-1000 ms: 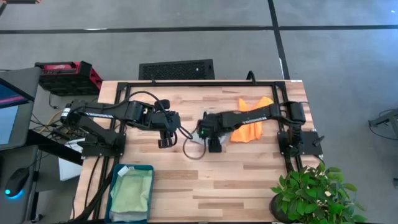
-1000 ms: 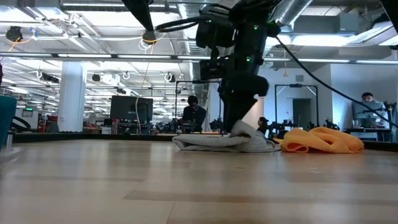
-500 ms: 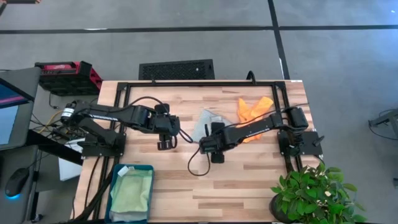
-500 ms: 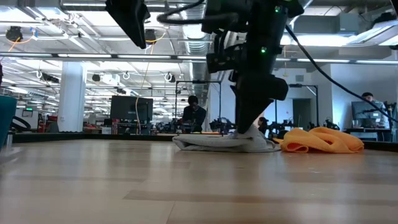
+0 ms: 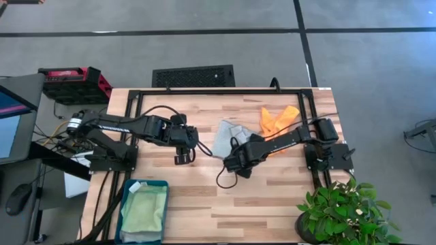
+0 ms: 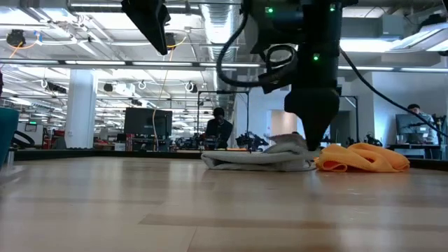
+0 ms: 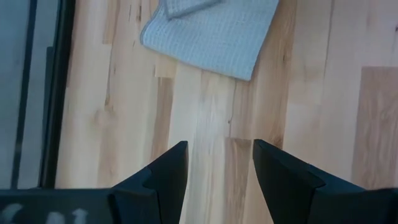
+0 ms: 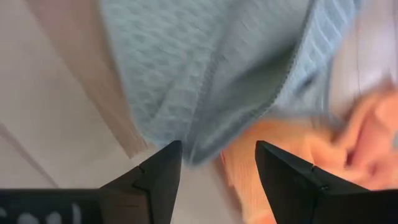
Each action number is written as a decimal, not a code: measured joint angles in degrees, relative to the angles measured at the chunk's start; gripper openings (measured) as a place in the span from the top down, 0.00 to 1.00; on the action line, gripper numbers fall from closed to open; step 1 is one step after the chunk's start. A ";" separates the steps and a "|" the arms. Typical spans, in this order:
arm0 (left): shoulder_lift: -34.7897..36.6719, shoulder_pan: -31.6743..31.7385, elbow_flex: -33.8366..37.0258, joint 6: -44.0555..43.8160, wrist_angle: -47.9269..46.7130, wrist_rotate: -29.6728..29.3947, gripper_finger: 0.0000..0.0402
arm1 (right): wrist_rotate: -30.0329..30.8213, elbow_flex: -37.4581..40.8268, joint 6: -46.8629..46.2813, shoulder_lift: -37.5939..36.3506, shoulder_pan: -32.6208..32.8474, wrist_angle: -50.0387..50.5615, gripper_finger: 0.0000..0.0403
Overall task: Fold microfiber towels
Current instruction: Fold the gray microfiber towel, then put the folded gray microfiber towel into the blue bin
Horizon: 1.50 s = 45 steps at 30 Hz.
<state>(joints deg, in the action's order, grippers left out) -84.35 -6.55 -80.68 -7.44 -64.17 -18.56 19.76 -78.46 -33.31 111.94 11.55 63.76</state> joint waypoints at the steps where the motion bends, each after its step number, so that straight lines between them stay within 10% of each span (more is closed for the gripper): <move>1: -0.10 -0.02 0.00 0.03 0.25 0.29 0.57 | -0.02 0.00 -2.79 0.00 0.21 1.01 0.43; 12: -0.07 -0.59 6.60 5.08 11.03 0.38 0.57 | -4.33 0.00 -16.84 0.00 4.48 5.42 0.43; 36: -0.14 -0.61 36.42 19.54 66.54 3.27 0.57 | 7.55 -0.66 -18.77 -10.72 7.14 6.07 0.43; 45: -13.58 -1.28 35.00 25.08 72.49 0.43 0.57 | 8.07 -0.66 -18.77 -11.60 6.30 5.41 0.43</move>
<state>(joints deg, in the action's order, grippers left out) -97.93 -7.83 -45.69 17.64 8.32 -18.13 27.82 -79.11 -52.07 100.34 17.85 69.16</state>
